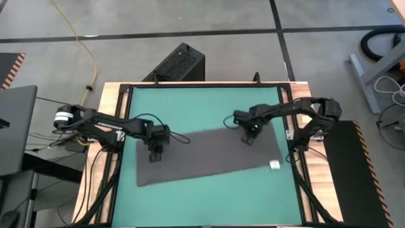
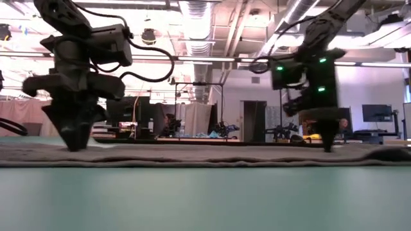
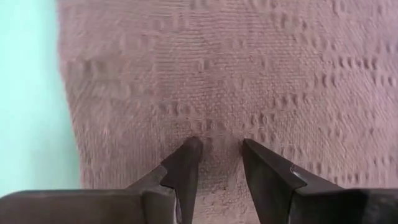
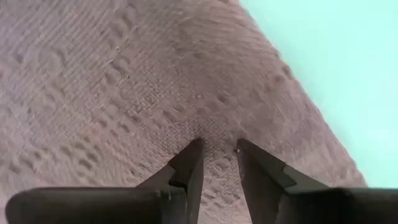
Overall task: Roll towel into tight, uniform cylinder
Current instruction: Roll the gray towel
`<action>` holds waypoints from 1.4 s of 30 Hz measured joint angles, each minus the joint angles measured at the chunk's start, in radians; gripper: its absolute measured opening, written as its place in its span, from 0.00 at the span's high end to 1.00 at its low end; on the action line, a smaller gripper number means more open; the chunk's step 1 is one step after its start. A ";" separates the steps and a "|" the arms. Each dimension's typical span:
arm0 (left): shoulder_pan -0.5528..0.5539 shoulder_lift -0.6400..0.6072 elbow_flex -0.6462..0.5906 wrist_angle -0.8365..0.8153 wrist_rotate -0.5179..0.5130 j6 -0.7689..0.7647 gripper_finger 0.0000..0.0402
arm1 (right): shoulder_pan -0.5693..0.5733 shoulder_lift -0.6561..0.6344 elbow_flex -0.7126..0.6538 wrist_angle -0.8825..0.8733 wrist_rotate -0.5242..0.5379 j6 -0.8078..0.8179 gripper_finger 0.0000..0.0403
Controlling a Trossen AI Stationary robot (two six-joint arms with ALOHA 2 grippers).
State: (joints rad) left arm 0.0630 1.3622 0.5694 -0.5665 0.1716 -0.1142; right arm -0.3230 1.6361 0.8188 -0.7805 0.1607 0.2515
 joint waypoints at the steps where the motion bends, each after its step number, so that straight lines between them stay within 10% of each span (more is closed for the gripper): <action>1: -0.013 -0.001 -0.001 -0.006 0.006 -0.018 0.71 | -0.014 0.004 0.025 0.012 0.034 -0.030 0.69; 9: -0.121 0.002 -0.003 0.121 0.137 -0.142 0.71 | -0.092 0.007 0.227 0.128 0.272 -0.330 0.69; 16: -0.179 -0.020 0.070 0.152 0.221 -0.088 0.71 | -0.074 -0.030 0.376 -0.042 0.159 -0.247 0.69; 21: -0.196 -0.061 0.081 0.150 0.092 -0.035 0.71 | -0.020 -0.092 0.288 -0.236 -0.112 -0.121 0.69; 29: -0.187 -0.033 0.006 0.235 0.042 0.039 0.71 | -0.015 -0.097 0.040 -0.200 -0.210 -0.041 0.69; 42: -0.204 0.077 -0.051 0.378 0.168 -0.116 0.71 | -0.106 -0.070 -0.036 0.131 0.090 -0.263 0.69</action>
State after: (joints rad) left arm -0.1411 1.4389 0.5180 -0.1886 0.3396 -0.2305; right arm -0.4290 1.5658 0.7826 -0.6493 0.2511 -0.0110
